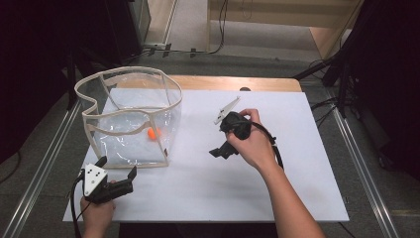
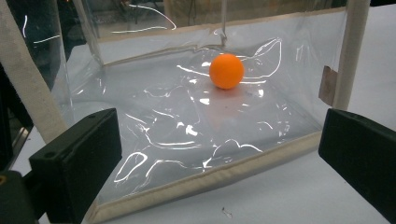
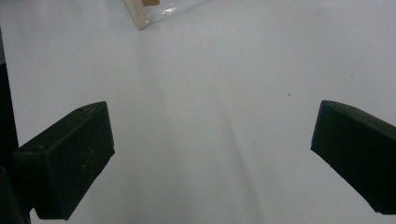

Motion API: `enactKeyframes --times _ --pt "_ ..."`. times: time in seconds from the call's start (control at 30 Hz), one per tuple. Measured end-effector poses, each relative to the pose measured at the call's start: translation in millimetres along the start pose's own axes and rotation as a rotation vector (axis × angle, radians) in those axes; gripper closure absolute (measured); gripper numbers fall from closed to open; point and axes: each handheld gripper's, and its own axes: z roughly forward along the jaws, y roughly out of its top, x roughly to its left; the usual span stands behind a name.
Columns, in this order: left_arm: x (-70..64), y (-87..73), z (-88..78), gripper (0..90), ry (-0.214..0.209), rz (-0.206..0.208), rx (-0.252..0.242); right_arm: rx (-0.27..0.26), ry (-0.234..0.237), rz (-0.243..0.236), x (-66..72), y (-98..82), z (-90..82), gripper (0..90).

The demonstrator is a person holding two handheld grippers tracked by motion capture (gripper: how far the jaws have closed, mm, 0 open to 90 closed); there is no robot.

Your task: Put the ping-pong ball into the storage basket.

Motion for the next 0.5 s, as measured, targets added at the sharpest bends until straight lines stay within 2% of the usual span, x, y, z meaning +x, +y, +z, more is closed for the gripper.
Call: enactKeyframes --times 0.5 --pt "0.2 -0.1 -0.3 0.0 0.000 0.001 -0.002 -0.048 -0.008 0.057 -2.1 -35.0 1.5 0.0"
